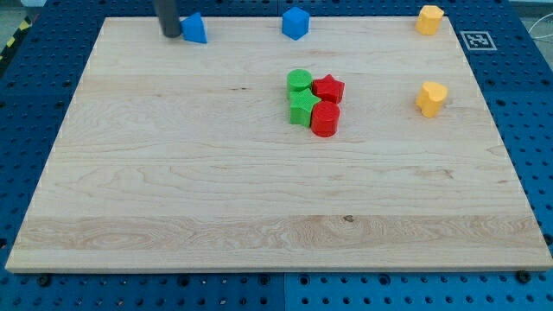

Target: Move blue triangle towards top center

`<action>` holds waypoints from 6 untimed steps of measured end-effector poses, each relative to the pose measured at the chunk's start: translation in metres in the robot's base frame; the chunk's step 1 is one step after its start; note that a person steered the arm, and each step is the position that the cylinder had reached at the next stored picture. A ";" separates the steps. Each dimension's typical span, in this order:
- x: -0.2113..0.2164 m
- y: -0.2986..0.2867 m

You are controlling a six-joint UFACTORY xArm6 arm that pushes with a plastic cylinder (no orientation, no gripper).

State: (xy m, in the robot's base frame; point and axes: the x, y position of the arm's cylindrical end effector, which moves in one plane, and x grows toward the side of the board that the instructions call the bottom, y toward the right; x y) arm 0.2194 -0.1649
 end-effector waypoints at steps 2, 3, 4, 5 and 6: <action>-0.013 0.034; -0.003 -0.003; 0.001 0.004; 0.000 0.017; 0.019 0.016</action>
State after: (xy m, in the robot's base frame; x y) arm 0.2387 -0.1491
